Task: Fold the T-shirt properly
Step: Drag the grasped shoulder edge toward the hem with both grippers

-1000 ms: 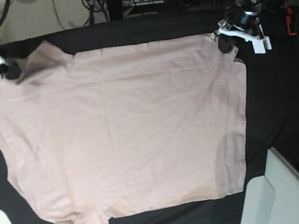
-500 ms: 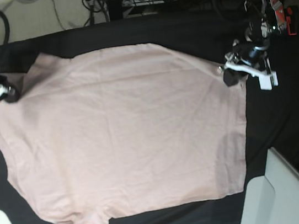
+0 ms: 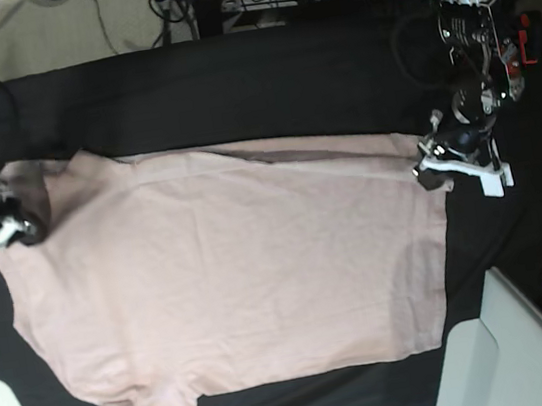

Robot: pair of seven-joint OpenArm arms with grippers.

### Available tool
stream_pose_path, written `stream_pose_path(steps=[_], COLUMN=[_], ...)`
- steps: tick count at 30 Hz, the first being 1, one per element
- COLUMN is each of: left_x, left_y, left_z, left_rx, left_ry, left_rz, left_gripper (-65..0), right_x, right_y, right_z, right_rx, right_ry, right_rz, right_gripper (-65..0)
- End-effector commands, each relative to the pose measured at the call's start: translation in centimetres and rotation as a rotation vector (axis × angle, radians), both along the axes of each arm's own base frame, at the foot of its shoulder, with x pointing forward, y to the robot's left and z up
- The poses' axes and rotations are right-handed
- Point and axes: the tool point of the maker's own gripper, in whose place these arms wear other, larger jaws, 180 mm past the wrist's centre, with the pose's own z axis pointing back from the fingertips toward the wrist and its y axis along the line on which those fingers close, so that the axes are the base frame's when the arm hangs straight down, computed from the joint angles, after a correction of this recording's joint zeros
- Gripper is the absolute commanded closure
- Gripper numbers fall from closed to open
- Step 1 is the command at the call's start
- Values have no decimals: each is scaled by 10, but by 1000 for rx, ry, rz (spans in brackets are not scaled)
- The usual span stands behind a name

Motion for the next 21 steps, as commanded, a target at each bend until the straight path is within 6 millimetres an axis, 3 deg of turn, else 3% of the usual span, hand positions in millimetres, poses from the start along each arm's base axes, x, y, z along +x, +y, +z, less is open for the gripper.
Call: stream_pose_path(steps=[1, 11, 21], left_x=[12, 29, 50], left_y=[6, 2, 5], left_z=[11, 12, 16], left_rx=[35, 153, 156], left_ry=[-37, -26, -32], left_rz=[-6, -54, -48], left_gripper=[0, 0, 0], right_x=[14, 43, 67], right_y=[-6, 10, 4], right_z=[12, 7, 17], right_rx=[-7, 3, -28], right_ry=[-47, -81, -116], right_rz=[-5, 25, 19], right_gripper=[-6, -6, -6])
